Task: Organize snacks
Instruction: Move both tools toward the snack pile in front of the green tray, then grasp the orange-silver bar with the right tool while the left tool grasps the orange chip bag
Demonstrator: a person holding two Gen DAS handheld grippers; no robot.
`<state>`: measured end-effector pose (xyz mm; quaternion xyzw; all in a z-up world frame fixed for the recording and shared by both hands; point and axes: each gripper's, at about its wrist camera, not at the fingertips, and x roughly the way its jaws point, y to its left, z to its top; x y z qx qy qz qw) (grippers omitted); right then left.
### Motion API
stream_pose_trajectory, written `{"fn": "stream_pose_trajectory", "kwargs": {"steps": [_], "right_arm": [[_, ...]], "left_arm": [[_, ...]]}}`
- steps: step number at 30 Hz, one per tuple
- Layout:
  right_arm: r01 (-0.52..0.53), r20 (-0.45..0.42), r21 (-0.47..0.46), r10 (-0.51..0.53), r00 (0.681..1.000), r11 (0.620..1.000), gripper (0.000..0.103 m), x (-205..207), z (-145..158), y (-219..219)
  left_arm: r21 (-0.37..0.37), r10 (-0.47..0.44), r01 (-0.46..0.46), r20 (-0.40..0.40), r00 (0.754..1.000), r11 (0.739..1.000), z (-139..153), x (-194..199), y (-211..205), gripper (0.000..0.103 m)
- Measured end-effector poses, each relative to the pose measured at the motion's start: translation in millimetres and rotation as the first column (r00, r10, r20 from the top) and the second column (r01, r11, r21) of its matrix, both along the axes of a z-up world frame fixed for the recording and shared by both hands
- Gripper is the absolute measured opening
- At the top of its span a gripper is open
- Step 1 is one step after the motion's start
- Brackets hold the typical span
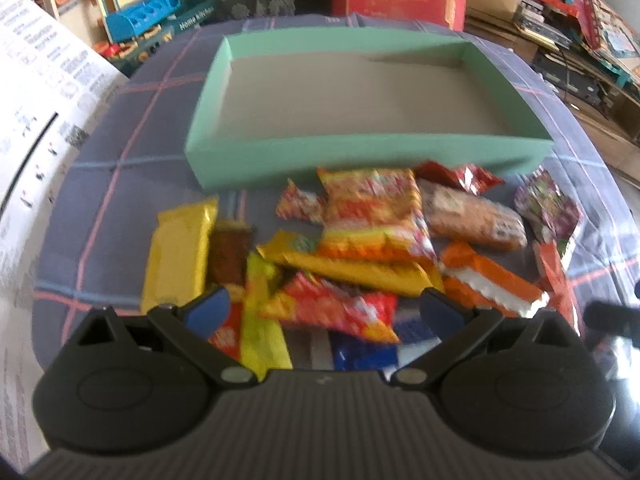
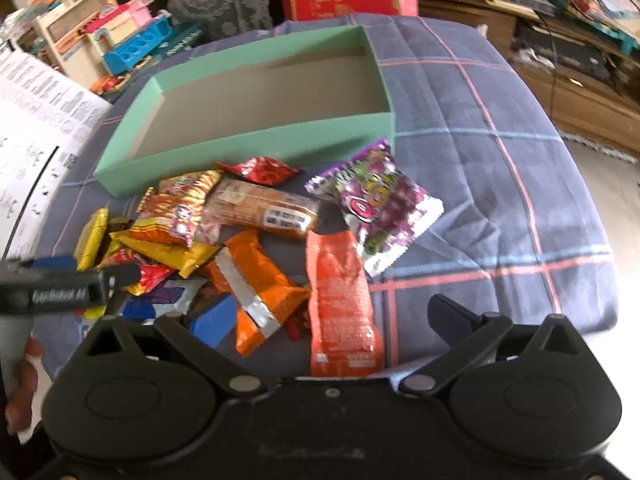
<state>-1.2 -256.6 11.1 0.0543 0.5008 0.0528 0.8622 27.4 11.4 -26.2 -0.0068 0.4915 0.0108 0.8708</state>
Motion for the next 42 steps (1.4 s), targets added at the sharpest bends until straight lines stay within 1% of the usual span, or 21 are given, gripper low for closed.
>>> {"fn": "stream_pose_trajectory", "kwargs": {"steps": [3,6,9,12,17,19,20,21,22,26,28,30,32,34,35,36,37,38,39,41,42], "right_arm": [[-0.034,0.01,0.013,0.034,0.999,0.999,0.103,2.8,0.7,5.4],[-0.051,0.009,0.039,0.051,0.999,0.998,0.103,5.6,-1.6,7.9],[-0.049,0.007,0.075,0.048,0.999,0.996,0.103,7.9,-3.8,6.0],[-0.05,0.001,0.081,0.05,0.999,0.995,0.103,9.5,-7.1,4.2],[-0.1,0.022,0.077,0.098,0.995,0.992,0.103,13.6,-9.3,7.5],[-0.124,0.021,0.097,0.123,0.992,0.987,0.103,18.4,-11.1,9.2],[-0.135,0.022,0.106,0.134,0.991,0.985,0.103,21.2,-12.0,10.3],[-0.15,0.026,0.114,0.148,0.989,0.982,0.103,24.7,-13.3,12.7],[-0.164,0.028,0.118,0.162,0.986,0.979,0.103,27.5,-14.4,15.0],[-0.248,0.028,0.099,0.246,0.969,0.964,0.093,39.3,-20.7,31.7],[-0.293,0.024,0.069,0.292,0.956,0.954,0.089,44.2,-25.5,42.0],[-0.325,0.005,0.028,0.325,0.946,0.945,0.088,47.7,-32.9,50.4],[-0.35,-0.021,-0.003,0.35,0.936,0.937,0.088,50.4,-40.4,57.0],[-0.368,-0.041,-0.033,0.367,0.929,0.929,0.089,51.4,-47.9,62.1],[-0.373,-0.039,-0.049,0.371,0.928,0.927,0.086,50.7,-49.5,63.5],[-0.375,-0.029,-0.071,0.374,0.927,0.924,0.083,49.2,-49.7,65.2],[-0.374,-0.022,-0.084,0.374,0.927,0.923,0.075,48.4,-49.7,66.0],[-0.372,-0.014,-0.086,0.372,0.928,0.924,0.067,47.2,-49.0,65.6],[-0.366,-0.009,-0.079,0.366,0.93,0.927,0.065,46.5,-47.7,64.0],[-0.348,0.0,-0.066,0.349,0.937,0.935,0.054,44.2,-45.0,60.9],[-0.339,0.006,-0.057,0.34,0.94,0.939,0.053,43.4,-42.2,57.7]], "left_arm": [[-0.009,0.007,-0.006,0.026,1.0,1.0,7.7,15.6,3.7,0.103],[-0.022,-0.01,0.011,0.033,0.999,1.0,11.1,33.0,0.9,0.103],[-0.014,-0.042,0.042,0.011,0.999,0.999,5.7,50.3,-9.3,0.103],[-0.006,-0.067,0.067,-0.023,0.997,0.998,-5.4,63.7,-20.1,0.103],[0.015,-0.091,0.093,-0.086,0.992,0.996,-30.8,82.6,-31.7,0.103],[0.025,-0.089,0.091,-0.083,0.993,0.995,-35.2,85.3,-31.4,0.082],[0.007,-0.096,0.097,-0.084,0.992,0.995,-36.0,85.6,-29.9,0.077],[-0.013,-0.099,0.098,-0.082,0.992,0.995,-35.8,85.1,-28.0,0.069],[-0.019,-0.101,0.099,-0.081,0.992,0.995,-35.4,84.5,-26.5,0.068],[-0.001,-0.096,0.097,-0.076,0.992,0.995,-34.5,80.9,-21.0,0.07],[-0.003,-0.087,0.087,-0.086,0.992,0.996,-36.4,81.4,-17.2,0.078],[-0.014,-0.076,0.075,-0.097,0.992,0.997,-38.6,83.5,-12.2,0.082],[-0.037,-0.067,0.063,-0.107,0.992,0.997,-41.3,87.2,-8.1,0.082],[-0.038,-0.068,0.064,-0.111,0.992,0.997,-44.3,89.5,-8.5,0.081],[-0.035,-0.072,0.069,-0.107,0.992,0.997,-45.7,90.2,-9.5,0.079],[-0.041,-0.078,0.074,-0.102,0.992,0.996,-46.3,90.0,-9.9,0.068],[-0.051,-0.081,0.077,-0.098,0.992,0.996,-46.3,89.3,-10.2,0.059],[-0.055,-0.078,0.073,-0.091,0.993,0.996,-45.6,88.0,-9.7,0.057],[-0.051,-0.075,0.071,-0.078,0.994,0.996,-44.2,86.0,-9.1,0.055],[-0.058,-0.068,0.064,-0.067,0.995,0.996,-41.7,82.2,-7.6,0.052],[-0.064,-0.065,0.061,-0.061,0.996,0.996,-39.5,79.8,-5.8,0.052]]}}
